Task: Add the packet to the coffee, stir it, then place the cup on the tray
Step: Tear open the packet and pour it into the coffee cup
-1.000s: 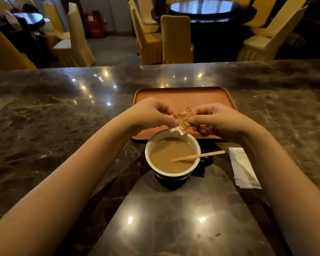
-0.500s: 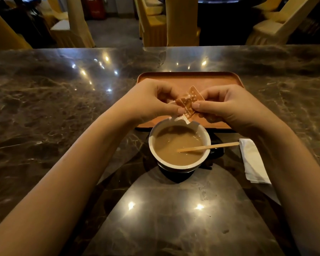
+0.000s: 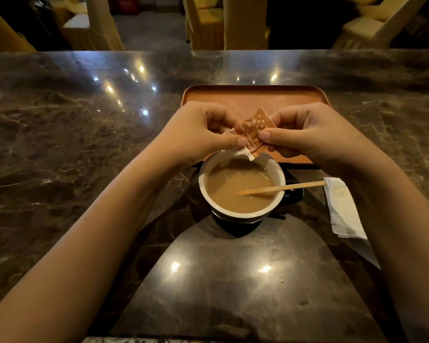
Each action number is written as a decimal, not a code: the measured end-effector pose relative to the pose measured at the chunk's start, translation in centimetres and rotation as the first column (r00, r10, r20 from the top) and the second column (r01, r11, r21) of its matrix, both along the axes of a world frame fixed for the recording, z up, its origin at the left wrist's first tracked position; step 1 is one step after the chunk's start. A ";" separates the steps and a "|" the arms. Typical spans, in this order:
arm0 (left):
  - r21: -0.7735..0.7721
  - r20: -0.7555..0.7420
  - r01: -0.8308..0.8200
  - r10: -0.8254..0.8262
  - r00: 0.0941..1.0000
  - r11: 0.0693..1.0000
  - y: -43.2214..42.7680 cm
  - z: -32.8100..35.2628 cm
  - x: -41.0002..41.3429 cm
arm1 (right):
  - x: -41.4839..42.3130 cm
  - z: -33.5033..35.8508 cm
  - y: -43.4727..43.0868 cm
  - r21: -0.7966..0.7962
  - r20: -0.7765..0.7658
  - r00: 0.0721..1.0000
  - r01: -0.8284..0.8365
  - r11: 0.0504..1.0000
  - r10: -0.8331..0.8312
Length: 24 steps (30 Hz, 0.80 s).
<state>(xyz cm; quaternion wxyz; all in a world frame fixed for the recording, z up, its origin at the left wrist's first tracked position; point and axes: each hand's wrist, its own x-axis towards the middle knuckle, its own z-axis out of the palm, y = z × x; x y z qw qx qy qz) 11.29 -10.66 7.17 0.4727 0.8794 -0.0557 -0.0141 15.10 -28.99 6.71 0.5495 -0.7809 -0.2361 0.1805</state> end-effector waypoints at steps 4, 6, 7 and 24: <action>-0.025 0.020 -0.009 0.009 1.000 1.000 0.0 -0.2 0.0 | 0.0 -0.1 0.0 0.004 0.007 1.000 0.019 1.000 -0.019; -0.037 0.024 -0.015 0.016 1.000 0.999 -0.1 -0.2 -0.1 | 0.0 -0.1 0.0 0.002 0.015 1.000 0.026 1.000 -0.026; -0.039 0.027 -0.018 0.020 0.999 0.999 -0.2 -0.3 -0.1 | 0.0 -0.1 0.0 -0.001 0.020 0.999 0.032 0.999 -0.032; -0.019 0.083 -0.013 0.015 0.996 1.000 -0.4 -0.3 -0.2 | -0.2 -0.2 0.0 -0.016 0.066 0.997 0.050 0.999 -0.049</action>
